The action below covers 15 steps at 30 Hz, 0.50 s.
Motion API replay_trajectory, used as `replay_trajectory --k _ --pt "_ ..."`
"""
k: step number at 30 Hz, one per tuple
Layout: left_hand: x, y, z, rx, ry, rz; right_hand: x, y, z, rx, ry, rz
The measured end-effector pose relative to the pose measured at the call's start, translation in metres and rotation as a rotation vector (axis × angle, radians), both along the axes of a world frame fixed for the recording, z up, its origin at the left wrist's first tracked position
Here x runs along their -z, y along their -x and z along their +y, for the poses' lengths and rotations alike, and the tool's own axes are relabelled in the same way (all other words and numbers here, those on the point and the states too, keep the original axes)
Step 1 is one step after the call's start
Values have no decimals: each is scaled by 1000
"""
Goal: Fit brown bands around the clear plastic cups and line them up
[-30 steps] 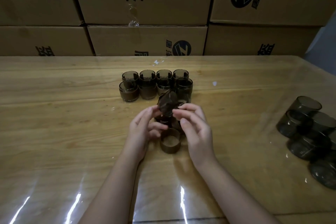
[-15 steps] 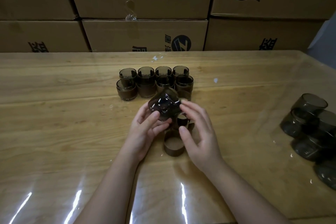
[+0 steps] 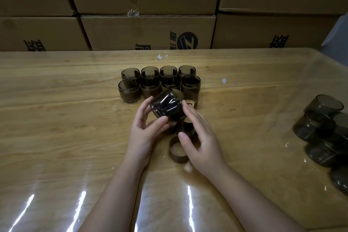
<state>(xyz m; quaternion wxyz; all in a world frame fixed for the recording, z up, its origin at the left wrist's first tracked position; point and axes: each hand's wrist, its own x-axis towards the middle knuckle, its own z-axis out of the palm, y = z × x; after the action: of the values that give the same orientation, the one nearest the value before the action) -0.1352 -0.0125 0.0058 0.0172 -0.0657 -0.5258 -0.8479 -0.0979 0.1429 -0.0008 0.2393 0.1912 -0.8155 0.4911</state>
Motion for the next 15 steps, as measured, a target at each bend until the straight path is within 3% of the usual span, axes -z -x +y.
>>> replay_trajectory --k 3,15 --pt "2 0 -1 -20 125 19 -1 -1 -1 8 -16 54" --pt "0 -4 -3 159 130 44 -5 1 2 0 91 -33"
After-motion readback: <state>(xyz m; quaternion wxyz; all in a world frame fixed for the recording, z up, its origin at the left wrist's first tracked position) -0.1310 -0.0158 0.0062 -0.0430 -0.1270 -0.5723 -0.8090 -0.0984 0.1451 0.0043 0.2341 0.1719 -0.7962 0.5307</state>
